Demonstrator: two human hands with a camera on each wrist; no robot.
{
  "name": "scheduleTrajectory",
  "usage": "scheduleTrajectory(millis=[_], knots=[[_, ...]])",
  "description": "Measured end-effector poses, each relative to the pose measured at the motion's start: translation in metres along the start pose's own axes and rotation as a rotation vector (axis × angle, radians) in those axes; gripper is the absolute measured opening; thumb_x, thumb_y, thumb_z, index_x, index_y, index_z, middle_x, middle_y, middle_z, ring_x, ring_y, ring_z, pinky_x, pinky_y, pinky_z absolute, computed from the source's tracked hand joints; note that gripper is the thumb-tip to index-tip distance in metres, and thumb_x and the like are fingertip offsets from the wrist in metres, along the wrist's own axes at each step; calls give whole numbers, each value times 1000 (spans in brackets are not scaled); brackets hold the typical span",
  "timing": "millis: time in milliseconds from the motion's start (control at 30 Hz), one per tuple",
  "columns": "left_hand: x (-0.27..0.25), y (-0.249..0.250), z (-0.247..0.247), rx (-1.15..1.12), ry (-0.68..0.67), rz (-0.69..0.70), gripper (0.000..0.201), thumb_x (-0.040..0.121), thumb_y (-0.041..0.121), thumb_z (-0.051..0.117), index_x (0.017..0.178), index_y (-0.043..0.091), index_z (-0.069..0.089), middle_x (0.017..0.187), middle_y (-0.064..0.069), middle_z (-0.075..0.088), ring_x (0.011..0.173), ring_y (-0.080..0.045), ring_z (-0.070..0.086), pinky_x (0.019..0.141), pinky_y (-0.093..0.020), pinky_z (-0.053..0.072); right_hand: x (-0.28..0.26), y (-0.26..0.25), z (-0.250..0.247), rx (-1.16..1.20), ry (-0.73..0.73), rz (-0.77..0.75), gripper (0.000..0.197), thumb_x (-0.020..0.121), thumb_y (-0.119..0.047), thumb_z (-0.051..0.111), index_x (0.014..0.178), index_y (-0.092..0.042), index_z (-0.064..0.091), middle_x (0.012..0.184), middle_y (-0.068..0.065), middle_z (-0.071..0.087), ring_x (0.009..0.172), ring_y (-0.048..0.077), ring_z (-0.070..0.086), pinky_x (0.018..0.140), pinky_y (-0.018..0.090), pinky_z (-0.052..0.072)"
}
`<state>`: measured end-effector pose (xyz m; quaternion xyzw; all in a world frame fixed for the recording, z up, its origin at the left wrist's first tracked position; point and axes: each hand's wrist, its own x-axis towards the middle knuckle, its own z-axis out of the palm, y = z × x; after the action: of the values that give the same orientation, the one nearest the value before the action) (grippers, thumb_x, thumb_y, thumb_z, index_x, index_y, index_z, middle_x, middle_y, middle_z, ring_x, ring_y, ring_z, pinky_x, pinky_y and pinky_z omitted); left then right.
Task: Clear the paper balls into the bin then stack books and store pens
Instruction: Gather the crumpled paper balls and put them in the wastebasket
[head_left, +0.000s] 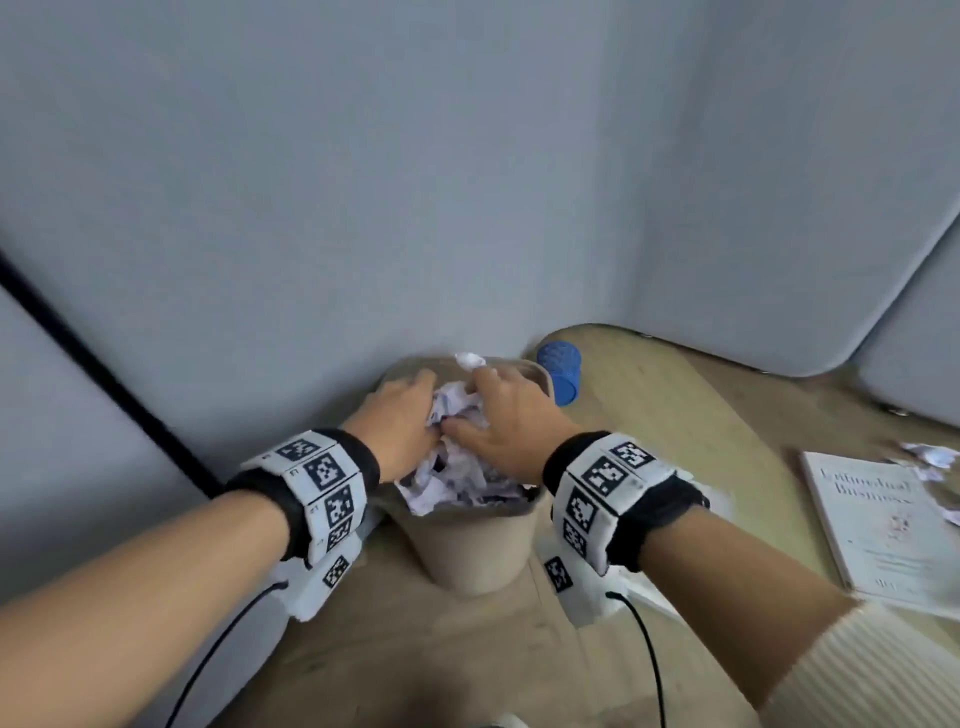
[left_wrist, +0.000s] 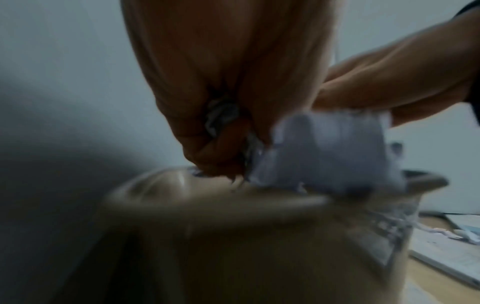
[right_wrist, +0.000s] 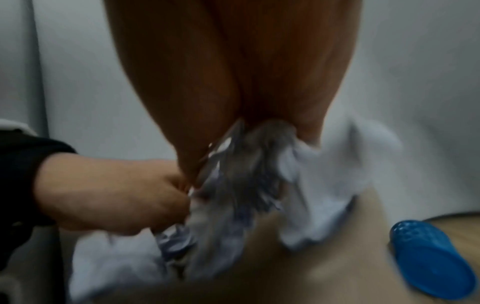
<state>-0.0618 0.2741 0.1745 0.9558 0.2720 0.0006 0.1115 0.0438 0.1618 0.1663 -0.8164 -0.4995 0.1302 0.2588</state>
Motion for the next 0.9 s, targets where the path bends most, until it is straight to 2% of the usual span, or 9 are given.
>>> scheduleTrajectory(millis=[67,167,300,433,500,600,667,800,900], knots=[[5,-11,21,21,-113,-46,34,88,27,60,114,16,42,123,-12,52,113,-32,51,88,-35,41,-5,9,9,-180,-155,-2,56,86,-54,58,128,-17,53,128,15,49,122,35,44,105,42,37],[9,-17,37,-3,-181,-64,56,87,43,60,135,24,40,130,-9,49,120,-29,48,96,-35,41,-17,25,10,-263,-205,-50,39,92,-42,52,129,-31,58,145,9,39,131,34,36,110,38,29],[12,-15,31,-102,151,-25,32,90,28,59,122,21,57,120,-4,59,112,-24,54,96,-35,44,-23,37,5,26,-53,-162,48,91,-15,47,139,-25,48,150,5,33,130,24,43,109,35,35],[11,-18,15,-119,457,-78,13,89,14,54,98,15,64,100,-5,58,98,-27,56,85,-36,45,-19,41,-2,248,99,-155,49,88,-4,45,137,-13,46,138,6,48,129,19,46,108,27,35],[6,-21,12,-26,420,-182,17,88,17,56,104,13,59,107,-10,53,103,-31,53,85,-41,47,-16,45,-2,307,168,-92,43,89,-6,45,130,-13,52,130,5,53,123,17,51,105,31,39],[-3,-22,15,101,212,-382,40,88,27,60,119,5,47,122,-19,50,110,-38,53,84,-44,47,-18,55,1,243,275,-88,32,90,-12,53,121,-13,58,123,4,50,109,16,55,93,17,38],[-7,-22,19,96,114,-438,42,91,26,56,122,0,43,121,-21,57,109,-40,57,83,-42,48,-24,64,4,86,309,-74,36,88,-17,58,123,-11,53,125,7,45,106,23,55,88,22,42],[-3,-1,16,-142,190,-286,13,93,19,47,90,6,46,89,-16,61,83,-36,57,66,-36,41,-37,91,3,-12,241,229,41,91,-25,54,126,-11,39,116,14,56,98,36,60,83,38,48],[10,43,-1,-350,224,-181,28,90,18,49,65,12,38,63,-6,46,66,-30,45,55,-35,26,-56,115,-16,-14,221,336,38,93,-17,47,130,-12,36,105,21,66,93,38,63,78,38,49]])
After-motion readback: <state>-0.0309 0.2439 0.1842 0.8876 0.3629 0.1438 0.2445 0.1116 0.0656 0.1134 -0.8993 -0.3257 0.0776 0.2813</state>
